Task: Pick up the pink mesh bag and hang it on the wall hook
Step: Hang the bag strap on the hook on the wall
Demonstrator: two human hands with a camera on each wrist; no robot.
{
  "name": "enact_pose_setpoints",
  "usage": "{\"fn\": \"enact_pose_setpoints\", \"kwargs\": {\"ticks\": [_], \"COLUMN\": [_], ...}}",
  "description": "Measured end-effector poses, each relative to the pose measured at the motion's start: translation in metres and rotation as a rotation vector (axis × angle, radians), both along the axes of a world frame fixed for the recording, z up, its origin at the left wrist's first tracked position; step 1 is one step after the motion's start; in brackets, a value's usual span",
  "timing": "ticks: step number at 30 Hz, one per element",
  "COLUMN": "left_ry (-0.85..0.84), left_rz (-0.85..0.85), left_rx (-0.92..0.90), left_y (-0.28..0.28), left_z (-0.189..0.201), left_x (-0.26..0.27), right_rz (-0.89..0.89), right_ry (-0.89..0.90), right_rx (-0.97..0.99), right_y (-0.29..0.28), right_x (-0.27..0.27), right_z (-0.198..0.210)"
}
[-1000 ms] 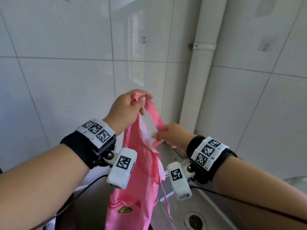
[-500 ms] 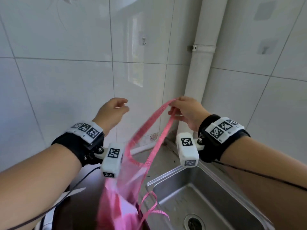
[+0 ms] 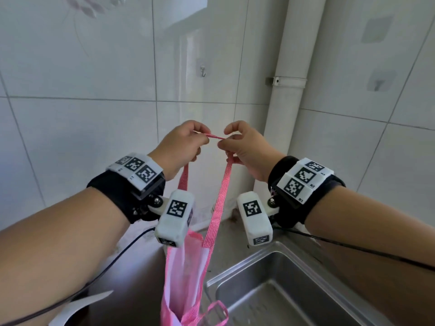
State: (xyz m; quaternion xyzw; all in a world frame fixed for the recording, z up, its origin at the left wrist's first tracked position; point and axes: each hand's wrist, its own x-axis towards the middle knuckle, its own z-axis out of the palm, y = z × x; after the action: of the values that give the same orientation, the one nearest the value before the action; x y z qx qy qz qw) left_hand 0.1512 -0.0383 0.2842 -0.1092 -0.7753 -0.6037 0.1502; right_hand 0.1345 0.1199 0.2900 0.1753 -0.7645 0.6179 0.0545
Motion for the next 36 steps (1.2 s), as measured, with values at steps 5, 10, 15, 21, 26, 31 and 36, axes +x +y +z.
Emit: {"fn": "enact_pose_setpoints", "kwargs": {"ticks": [5,10,15,21,26,31,36], "left_ry": [0.072,0.077,0.134,0.361,0.451,0.487,0.513], "left_rz": [-0.04,-0.107,-0.118,0.046,0.098,0.139,0.138], "left_rx": [0.001,0.078,0.186,-0.195,-0.323,-0.41,-0.365], "left_y": [-0.01,-0.013,-0.008,-0.01,-0.022,-0.034,-0.044], "left_z": [0.036,0.07,0.09,0.094,0.083,0.08,0.084], "left_x": [-0.023,-0.051,-0.078,-0.106,-0.119,-0.123,-0.132], "right_rz": [0.07,-0.136,-0.087,0.147,-0.193,-0.108,-0.04], "right_ry": [0.056,0.185,0.07,-0.024,0.251,0.207,0.121], "right_rx": [-0.114,0.018,-0.05,-0.235,-0.032,-0.02,-0.108], "right_y": [0.004,0.001,-0.01,-0.029,-0.046,-0.064,-0.075], "right_x": [-0.026,-0.061,-0.089,-0.112,-0.124,-0.123,-0.124], "right_z": [0.026,0.049,0.066,0.077,0.08,0.085,0.093]}}
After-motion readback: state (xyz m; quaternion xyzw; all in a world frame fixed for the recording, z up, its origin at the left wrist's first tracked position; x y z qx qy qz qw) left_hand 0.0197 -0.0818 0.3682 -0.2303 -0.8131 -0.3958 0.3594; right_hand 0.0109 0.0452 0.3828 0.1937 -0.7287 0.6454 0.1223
